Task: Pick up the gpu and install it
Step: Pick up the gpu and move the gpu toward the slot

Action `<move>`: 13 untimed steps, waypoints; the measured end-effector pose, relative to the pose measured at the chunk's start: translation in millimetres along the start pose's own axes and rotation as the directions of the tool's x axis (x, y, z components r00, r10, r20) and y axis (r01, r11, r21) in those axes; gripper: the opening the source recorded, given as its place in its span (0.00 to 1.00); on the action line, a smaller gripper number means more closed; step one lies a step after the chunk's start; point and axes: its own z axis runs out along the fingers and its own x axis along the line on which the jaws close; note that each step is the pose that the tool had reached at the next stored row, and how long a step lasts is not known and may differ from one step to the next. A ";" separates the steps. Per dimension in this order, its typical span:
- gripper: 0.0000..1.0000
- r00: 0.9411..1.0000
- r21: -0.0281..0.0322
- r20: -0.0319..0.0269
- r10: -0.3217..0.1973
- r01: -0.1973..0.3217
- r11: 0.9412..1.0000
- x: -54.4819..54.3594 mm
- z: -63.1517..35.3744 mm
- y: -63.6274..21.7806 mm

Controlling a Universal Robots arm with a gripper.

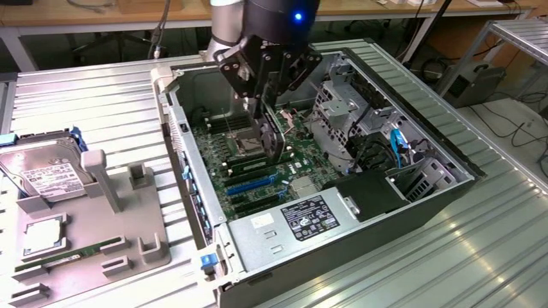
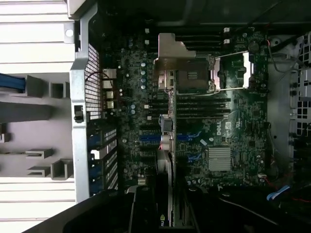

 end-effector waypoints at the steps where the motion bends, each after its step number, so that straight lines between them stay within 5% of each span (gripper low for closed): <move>1: 0.26 1.000 0.001 0.000 0.000 0.000 1.000 -4.3 1.8 1.1; 8: 0.26 1.000 0.008 0.000 0.000 0.000 1.000 -45.0 18.2 12.3; 13: 0.26 1.000 0.008 0.000 -0.001 0.001 1.000 -54.6 21.2 13.9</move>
